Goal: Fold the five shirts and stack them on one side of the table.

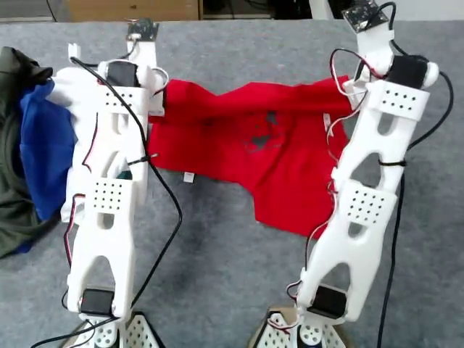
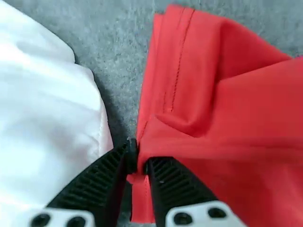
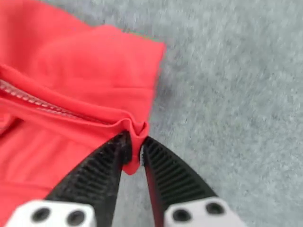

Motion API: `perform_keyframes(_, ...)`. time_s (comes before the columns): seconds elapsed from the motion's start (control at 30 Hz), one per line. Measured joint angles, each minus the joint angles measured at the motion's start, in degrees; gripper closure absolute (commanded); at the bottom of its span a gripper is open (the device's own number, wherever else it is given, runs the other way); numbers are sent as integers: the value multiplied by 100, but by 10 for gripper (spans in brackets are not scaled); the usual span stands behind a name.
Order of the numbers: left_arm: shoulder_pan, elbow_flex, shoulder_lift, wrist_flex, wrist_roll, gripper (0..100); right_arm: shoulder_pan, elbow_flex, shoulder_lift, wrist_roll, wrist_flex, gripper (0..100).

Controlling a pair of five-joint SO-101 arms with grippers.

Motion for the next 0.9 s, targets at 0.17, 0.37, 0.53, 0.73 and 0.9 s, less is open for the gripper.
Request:
perform_keyframes(0.17, 0, -9, 0, 0, 0, 981, 0, 1670, -1240, 237, 0, 996)
perform_keyframes(0.37, -9, -9, -308, 0, 0, 982, 44, 3692, -2251, 246, -193, 996)
perform_keyframes(0.53, -9, -9, -536, 0, -325, 982, 79, 5011, -2971, 299, -633, 996)
perform_keyframes(0.73, -9, 422, -976, 0, -440, 982, 79, 6593, -4255, 387, -1292, 996)
perform_keyframes(0.9, -9, 1732, -1864, 0, -369, 981, 79, 8308, -5240, 387, -2233, 996)
